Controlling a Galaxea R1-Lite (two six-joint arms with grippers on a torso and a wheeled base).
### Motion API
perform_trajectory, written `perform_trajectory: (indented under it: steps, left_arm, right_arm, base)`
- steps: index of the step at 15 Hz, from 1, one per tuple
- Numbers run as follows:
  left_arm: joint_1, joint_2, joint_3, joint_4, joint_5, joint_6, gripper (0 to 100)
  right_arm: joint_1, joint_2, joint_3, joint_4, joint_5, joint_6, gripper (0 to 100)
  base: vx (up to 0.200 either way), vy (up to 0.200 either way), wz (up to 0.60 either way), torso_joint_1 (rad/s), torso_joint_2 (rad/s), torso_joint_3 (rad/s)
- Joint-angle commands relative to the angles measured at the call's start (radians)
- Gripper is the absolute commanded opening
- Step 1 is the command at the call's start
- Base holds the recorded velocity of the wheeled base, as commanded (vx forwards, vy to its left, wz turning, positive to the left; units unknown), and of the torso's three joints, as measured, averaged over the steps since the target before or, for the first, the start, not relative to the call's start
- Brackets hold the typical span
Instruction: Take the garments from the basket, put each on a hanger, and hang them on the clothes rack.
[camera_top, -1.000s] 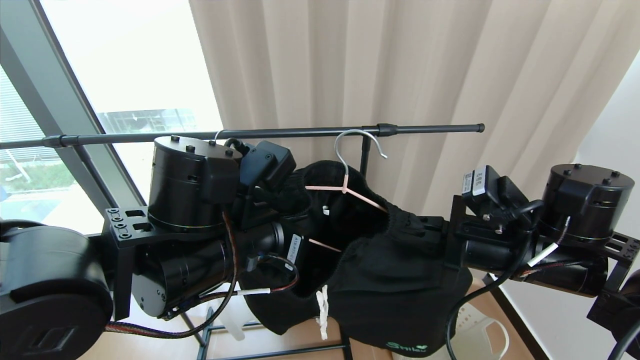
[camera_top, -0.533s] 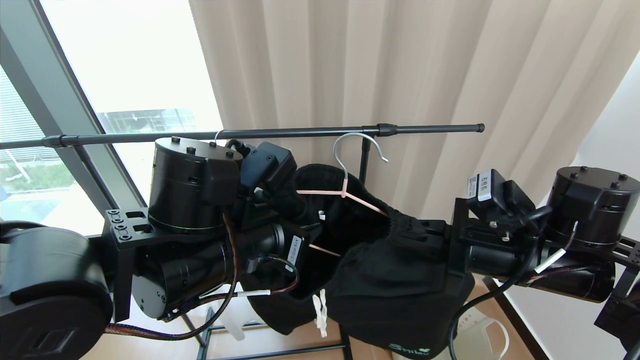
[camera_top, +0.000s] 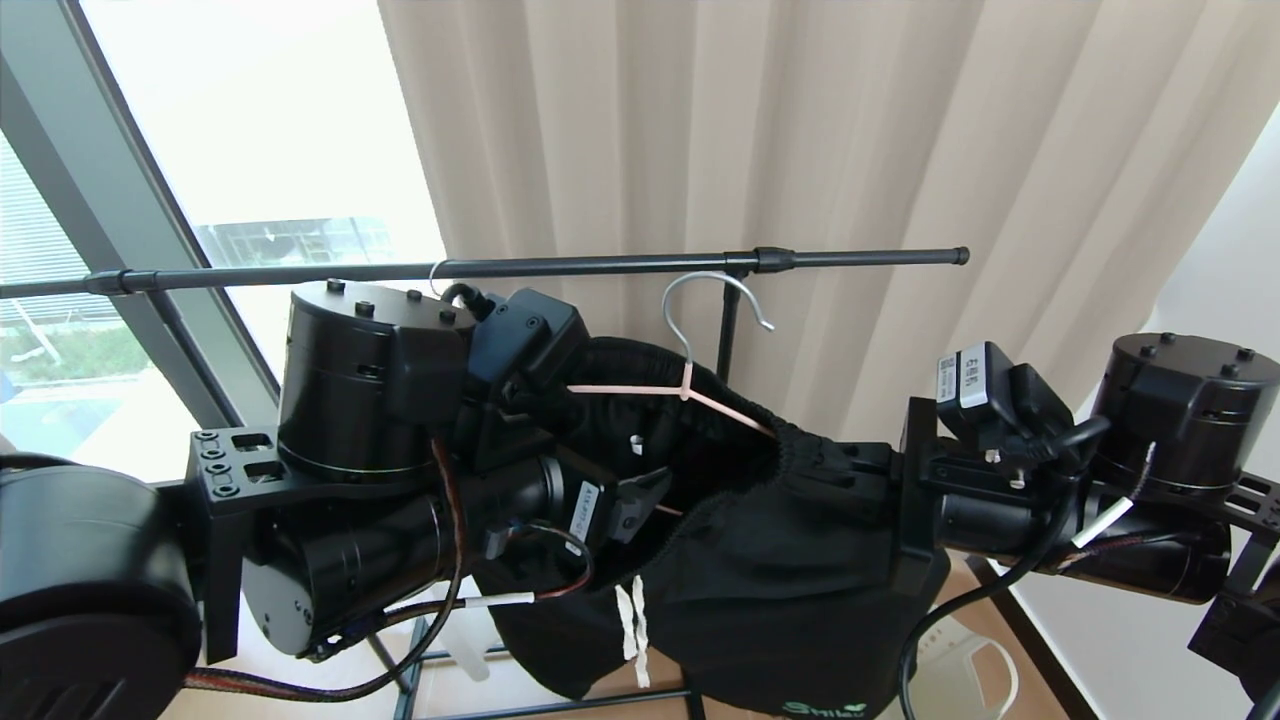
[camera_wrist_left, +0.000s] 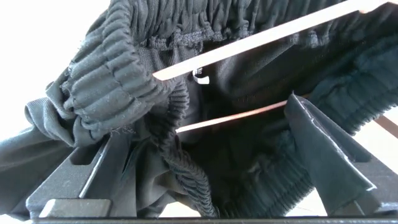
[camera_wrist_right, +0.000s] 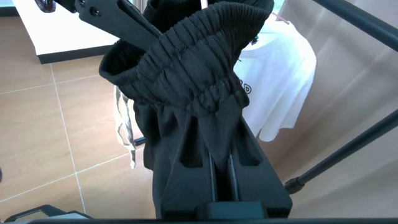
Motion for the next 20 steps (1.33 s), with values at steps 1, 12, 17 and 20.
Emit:
perform_trajectory:
  steps: [1, 12, 17, 20]
  left_arm:
    - [-0.015, -0.046, 0.025, 0.000, -0.001, 0.008, 100]
    - [-0.039, -0.151, 0.088, 0.003, -0.001, 0.022, 100]
    - [0.051, -0.277, 0.105, 0.006, -0.081, 0.082, 100]
    - [0.244, -0.296, 0.088, 0.020, -0.260, 0.172, 100]
  right_arm:
    - [-0.006, 0.009, -0.005, -0.001, 0.002, 0.000, 0]
    - [-0.059, 0.038, -0.022, -0.001, 0.040, 0.002, 0]
    - [-0.078, 0.064, -0.014, -0.030, 0.075, -0.001, 0]
    - [-0.078, 0.061, 0.012, -0.031, 0.154, -0.050, 0]
  base:
    - [0.000, 0.000, 0.00, 0.000, 0.00, 0.000]
    - [0.000, 0.000, 0.00, 0.000, 0.00, 0.000]
    - [0.000, 0.000, 0.00, 0.000, 0.00, 0.000]
    - [0.000, 0.000, 0.00, 0.000, 0.00, 0.000]
